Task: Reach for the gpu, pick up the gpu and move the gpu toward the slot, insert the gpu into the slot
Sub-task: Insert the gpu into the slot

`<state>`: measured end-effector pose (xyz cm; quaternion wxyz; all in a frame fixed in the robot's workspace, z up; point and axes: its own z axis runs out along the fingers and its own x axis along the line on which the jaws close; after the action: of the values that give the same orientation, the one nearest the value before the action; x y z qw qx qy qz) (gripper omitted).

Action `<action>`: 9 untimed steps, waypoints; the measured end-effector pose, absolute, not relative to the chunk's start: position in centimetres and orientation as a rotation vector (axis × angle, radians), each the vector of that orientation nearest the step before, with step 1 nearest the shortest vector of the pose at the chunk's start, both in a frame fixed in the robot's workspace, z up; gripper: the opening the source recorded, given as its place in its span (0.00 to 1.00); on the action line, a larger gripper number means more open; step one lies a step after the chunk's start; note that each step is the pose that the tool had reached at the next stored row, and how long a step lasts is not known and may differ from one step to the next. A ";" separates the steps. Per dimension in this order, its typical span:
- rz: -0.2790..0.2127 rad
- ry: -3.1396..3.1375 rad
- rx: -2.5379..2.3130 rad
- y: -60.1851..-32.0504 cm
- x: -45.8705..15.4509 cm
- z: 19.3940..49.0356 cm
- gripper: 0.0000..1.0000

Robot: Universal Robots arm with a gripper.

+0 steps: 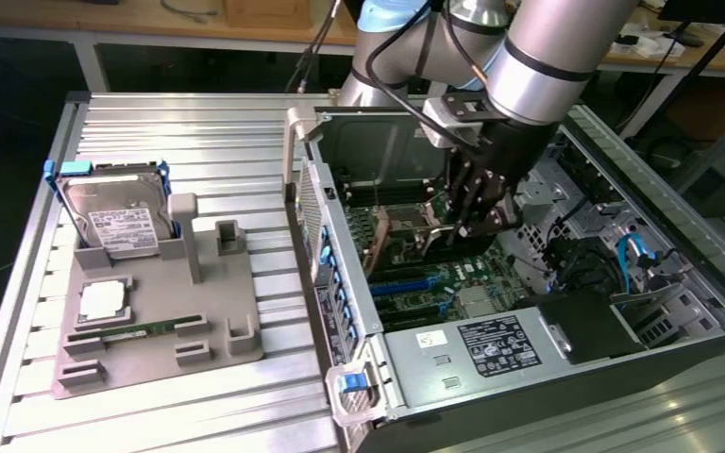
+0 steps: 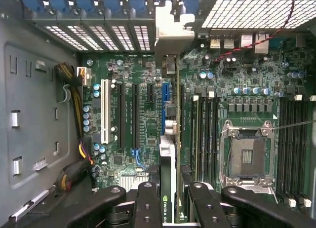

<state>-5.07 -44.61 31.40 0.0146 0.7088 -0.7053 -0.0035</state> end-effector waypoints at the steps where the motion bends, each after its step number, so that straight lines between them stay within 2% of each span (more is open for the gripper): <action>1: -0.011 -2.197 2.204 -44.6 -5.1 31.4 0.27; 9: -0.011 -2.197 2.204 -44.6 -6.0 30.9 0.27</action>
<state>-5.98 -44.61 30.89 0.0145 0.7082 -0.7059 -0.0034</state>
